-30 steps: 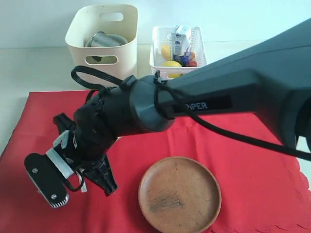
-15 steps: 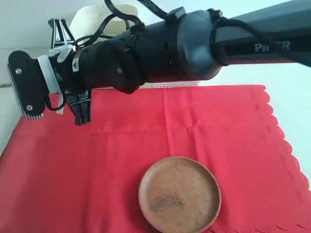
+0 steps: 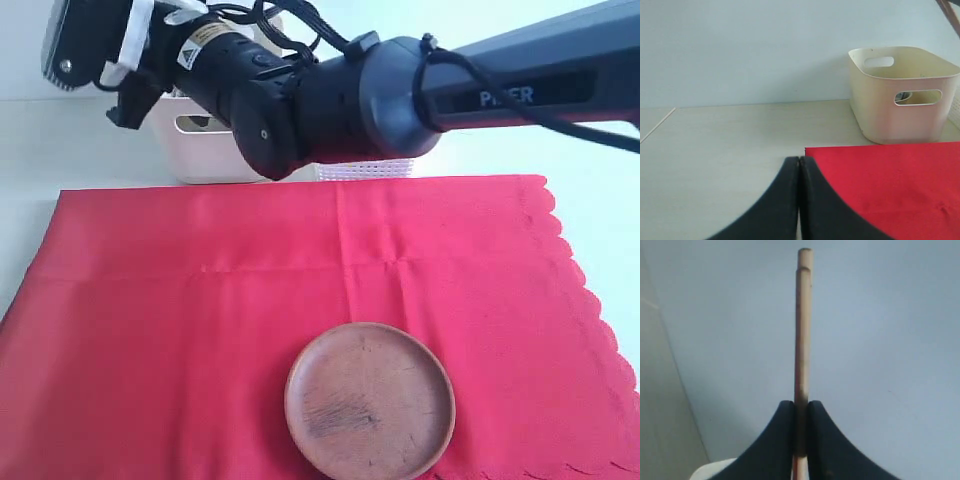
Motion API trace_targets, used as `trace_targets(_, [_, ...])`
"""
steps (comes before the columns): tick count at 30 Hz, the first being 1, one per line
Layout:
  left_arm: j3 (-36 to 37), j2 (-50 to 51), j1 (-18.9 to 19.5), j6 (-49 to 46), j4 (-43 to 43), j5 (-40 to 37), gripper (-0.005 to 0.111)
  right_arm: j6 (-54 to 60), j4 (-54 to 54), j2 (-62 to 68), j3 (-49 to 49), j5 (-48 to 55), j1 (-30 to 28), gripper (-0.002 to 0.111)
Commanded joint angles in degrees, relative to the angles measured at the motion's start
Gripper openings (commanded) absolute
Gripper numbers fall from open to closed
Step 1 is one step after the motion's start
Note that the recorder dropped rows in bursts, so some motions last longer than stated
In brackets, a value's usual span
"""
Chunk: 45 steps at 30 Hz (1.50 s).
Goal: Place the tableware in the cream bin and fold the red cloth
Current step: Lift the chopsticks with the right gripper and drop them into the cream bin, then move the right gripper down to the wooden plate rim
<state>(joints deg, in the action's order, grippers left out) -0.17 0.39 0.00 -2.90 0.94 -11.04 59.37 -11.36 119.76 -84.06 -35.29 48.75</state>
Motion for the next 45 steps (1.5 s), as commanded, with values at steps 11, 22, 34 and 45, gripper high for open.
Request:
trace_targets(11, [0.2,-0.4,0.0,0.0,-0.3,0.0,0.001,-22.0,-19.0,16.9,-28.3,7.7,-6.9,0.0])
trace_targets(22, [0.2,-0.4,0.0,0.0,-0.3,0.0,0.001,-18.4,-31.2,20.2,-32.3,10.4,-7.2,0.036])
trace_targets(34, [0.2,-0.4,0.0,0.0,-0.3,0.0,0.001,-9.9,-39.1,8.3,-32.3,47.2,-7.6,0.026])
trace_targets(45, [0.2,-0.4,0.0,0.0,-0.3,0.0,0.001,-21.6,-16.9,-6.0,-16.1,60.7,-7.6,0.0])
